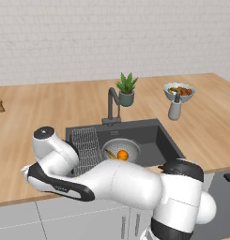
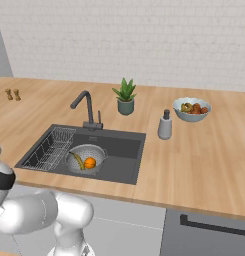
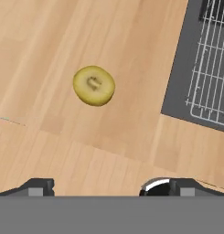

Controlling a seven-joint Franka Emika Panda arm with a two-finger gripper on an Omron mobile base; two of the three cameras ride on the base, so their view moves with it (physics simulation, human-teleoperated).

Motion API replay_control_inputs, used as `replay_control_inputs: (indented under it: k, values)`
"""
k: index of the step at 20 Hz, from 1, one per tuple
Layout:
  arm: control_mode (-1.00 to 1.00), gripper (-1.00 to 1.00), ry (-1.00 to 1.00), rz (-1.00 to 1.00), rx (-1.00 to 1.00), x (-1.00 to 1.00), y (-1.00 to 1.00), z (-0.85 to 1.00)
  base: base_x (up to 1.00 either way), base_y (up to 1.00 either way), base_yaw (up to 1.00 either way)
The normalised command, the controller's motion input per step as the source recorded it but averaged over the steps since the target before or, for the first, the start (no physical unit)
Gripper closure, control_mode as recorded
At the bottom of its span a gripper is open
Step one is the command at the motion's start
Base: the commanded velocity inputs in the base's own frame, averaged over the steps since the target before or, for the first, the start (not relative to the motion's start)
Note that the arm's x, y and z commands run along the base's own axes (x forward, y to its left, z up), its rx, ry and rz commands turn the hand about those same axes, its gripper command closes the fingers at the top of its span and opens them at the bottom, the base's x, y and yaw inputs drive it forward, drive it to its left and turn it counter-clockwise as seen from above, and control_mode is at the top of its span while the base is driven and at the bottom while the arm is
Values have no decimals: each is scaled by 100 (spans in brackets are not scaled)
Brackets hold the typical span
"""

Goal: Put the colander in the sink, put the kiwi, banana, orange in the colander, and turn on the sink faucet and pour water over the colander.

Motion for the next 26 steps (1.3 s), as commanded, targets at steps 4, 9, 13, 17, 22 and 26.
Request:
replay_control_inputs:
  k: [4,9,13,17,22,26]
  values:
    - [-100,-100,0,6,0,37,15,-38,0,0,0]
    - [-100,-100,0,6,0,28,13,-33,0,0,0]
    - [-100,-100,0,7,0,31,12,-30,0,0,0]
    - [-100,-100,0,6,0,30,15,-29,0,0,0]
    - [-100,-100,1,7,0,11,16,-28,0,0,0]
    - [-100,-100,1,7,0,17,17,-27,0,0,0]
